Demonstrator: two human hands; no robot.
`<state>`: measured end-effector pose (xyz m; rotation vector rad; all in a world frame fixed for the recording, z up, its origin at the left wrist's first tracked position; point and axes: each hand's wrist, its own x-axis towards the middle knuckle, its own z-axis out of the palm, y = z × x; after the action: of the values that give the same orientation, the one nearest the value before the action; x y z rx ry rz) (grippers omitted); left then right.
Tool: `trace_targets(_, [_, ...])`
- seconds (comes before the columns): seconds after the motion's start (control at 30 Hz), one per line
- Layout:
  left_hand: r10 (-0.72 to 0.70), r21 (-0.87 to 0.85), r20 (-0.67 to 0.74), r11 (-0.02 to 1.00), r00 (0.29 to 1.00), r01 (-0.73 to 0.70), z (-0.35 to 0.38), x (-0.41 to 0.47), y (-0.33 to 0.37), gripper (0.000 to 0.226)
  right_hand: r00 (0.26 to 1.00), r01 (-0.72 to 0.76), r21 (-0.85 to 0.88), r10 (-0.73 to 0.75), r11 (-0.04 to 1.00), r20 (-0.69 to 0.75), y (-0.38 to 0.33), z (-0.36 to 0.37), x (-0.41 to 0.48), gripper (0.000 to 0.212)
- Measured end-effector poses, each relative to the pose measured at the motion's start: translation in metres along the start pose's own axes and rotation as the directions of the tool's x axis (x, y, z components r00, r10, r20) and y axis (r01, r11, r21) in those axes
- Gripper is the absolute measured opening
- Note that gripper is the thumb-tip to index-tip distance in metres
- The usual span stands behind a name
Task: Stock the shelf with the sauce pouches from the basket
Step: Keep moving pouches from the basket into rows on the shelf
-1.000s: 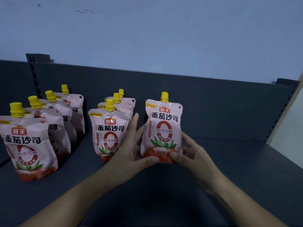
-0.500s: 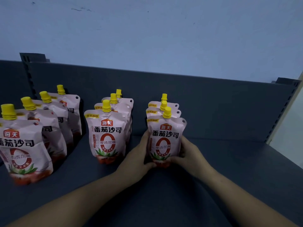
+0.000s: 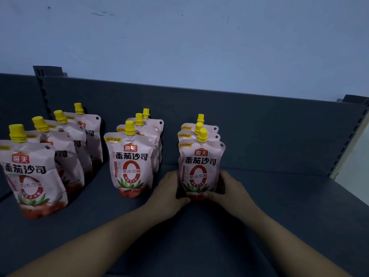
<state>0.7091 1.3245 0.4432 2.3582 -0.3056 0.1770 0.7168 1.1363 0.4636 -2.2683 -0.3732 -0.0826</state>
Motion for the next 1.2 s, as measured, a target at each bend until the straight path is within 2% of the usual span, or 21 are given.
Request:
trace_targets(0.13, [-0.064, 0.034, 0.059, 0.997, 0.996, 0.062, -0.008, -0.011, 0.002, 0.075, 0.994, -0.057, -0.025, 0.054, 0.998, -0.1, 0.001, -0.004, -0.01, 0.039])
trace_targets(0.2, [-0.112, 0.091, 0.073, 0.99, 0.991, 0.105, -0.015, -0.022, 0.005, 0.073, 0.987, -0.004, -0.065, -0.007, 0.998, -0.162, -0.004, -0.008, -0.014, 0.033])
trace_targets(0.27, [-0.147, 0.142, 0.05, 0.98, 0.988, 0.139, -0.023, -0.036, 0.005, 0.069, 0.98, 0.11, -0.117, -0.127, 0.987, -0.155, -0.014, -0.009, -0.019, 0.029])
trace_targets(0.37, [-0.159, 0.251, -0.005, 0.956, 0.987, 0.155, -0.039, -0.063, -0.002, 0.053, 0.939, 0.322, -0.177, -0.337, 0.93, -0.063, -0.035, 0.001, -0.02, 0.017])
trace_targets(0.47, [-0.161, 0.359, -0.07, 0.917, 0.984, 0.175, -0.065, -0.097, -0.016, 0.036, 0.879, 0.476, -0.165, -0.459, 0.864, 0.129, -0.065, 0.024, -0.023, 0.017])
trace_targets(0.53, [-0.162, 0.438, -0.138, 0.875, 0.977, 0.207, -0.088, -0.124, -0.023, 0.036, 0.827, 0.551, -0.154, -0.511, 0.821, 0.233, -0.086, 0.047, -0.024, 0.02])
trace_targets(0.6, [-0.183, 0.496, -0.216, 0.826, 0.959, 0.269, -0.113, -0.152, -0.031, 0.037, 0.774, 0.615, -0.106, -0.573, 0.781, 0.271, -0.107, 0.07, -0.024, 0.027])
trace_targets(0.77, [-0.256, 0.573, -0.409, 0.675, 0.876, 0.465, -0.18, -0.248, -0.052, 0.034, 0.607, 0.757, -0.067, -0.662, 0.65, 0.439, -0.186, 0.134, -0.036, 0.041])
trace_targets(0.87, [-0.314, 0.583, -0.505, 0.563, 0.804, 0.586, -0.216, -0.31, -0.064, 0.034, 0.487, 0.839, -0.008, -0.745, 0.544, 0.457, -0.24, 0.177, -0.049, 0.046])
trace_targets(1.0, [-0.453, 0.594, -0.558, 0.367, 0.695, 0.716, -0.254, -0.395, -0.083, 0.04, 0.338, 0.912, 0.008, -0.76, 0.411, 0.555, -0.31, 0.242, -0.077, 0.051])
trace_targets(1.2, [-0.598, 0.511, -0.602, 0.221, 0.529, 0.831, -0.288, -0.504, -0.117, 0.051, 0.192, 0.944, 0.094, -0.76, 0.315, 0.621, -0.386, 0.341, -0.122, 0.044])
